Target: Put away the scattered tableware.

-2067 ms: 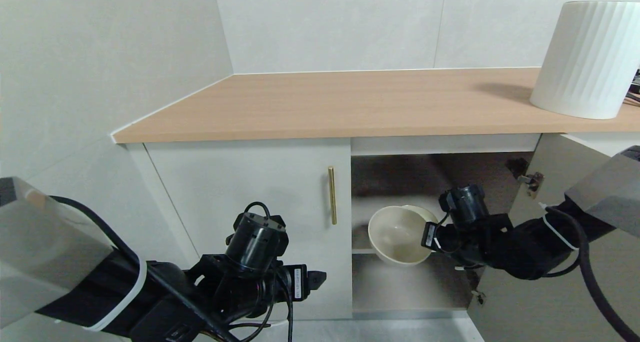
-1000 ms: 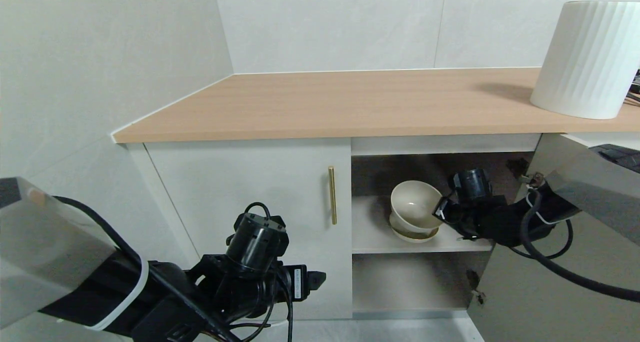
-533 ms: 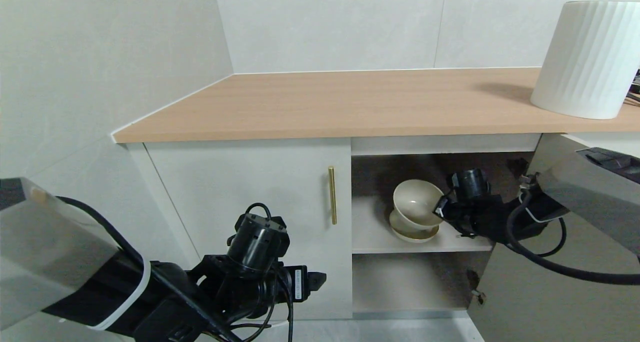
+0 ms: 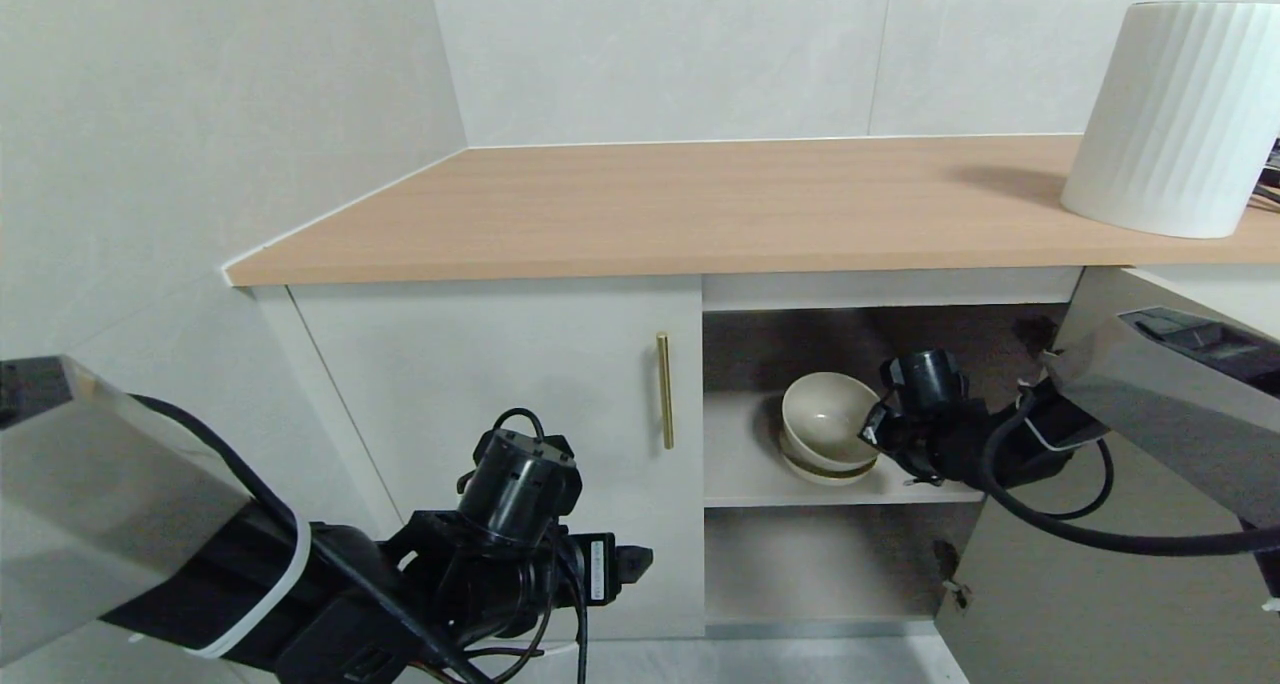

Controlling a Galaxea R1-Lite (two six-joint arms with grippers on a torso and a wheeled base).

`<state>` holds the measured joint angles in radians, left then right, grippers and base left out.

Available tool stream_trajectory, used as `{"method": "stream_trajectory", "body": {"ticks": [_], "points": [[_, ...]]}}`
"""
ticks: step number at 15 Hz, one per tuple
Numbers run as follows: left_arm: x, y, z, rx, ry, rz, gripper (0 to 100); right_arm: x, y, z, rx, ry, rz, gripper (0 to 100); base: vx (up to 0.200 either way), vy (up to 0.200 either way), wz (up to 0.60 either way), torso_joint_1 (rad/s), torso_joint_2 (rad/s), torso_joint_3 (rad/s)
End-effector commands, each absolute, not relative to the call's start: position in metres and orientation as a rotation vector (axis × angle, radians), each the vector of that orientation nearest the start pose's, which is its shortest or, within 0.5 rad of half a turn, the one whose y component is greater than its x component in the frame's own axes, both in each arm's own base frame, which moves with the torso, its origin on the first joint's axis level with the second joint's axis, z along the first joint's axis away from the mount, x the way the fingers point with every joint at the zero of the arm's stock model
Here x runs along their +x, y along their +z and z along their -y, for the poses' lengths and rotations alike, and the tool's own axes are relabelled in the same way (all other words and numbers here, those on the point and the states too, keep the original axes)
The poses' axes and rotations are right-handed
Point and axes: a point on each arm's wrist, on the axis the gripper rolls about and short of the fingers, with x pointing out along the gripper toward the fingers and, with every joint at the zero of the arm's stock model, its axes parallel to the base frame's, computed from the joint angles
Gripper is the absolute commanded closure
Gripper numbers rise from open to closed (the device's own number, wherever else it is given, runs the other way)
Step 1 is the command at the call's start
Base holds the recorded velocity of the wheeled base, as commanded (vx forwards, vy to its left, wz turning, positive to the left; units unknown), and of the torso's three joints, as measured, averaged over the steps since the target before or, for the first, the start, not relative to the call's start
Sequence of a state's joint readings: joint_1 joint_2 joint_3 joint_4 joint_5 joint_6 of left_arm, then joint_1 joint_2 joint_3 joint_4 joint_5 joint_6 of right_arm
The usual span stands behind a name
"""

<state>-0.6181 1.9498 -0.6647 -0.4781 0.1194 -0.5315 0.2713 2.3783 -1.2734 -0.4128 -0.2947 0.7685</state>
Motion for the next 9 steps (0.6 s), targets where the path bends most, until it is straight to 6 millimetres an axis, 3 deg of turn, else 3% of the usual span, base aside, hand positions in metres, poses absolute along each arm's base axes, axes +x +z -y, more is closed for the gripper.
{"method": "stream_trajectory", "body": {"ticks": [1,9], "points": [[0.2492,0.0578,0.1739,-0.201,-0.254,-0.857,0,0.4256,0.02,-0.1131,0.541,-0.272,-0.622,100,0.0,0.0,0.0,0.0,0.0,0.0],[0.2489,0.0575,0.1737,-0.2,-0.254,-0.858,0,0.4252,0.019,-0.1136,0.533,-0.271,-0.625,100,0.0,0.0,0.0,0.0,0.0,0.0]]}}
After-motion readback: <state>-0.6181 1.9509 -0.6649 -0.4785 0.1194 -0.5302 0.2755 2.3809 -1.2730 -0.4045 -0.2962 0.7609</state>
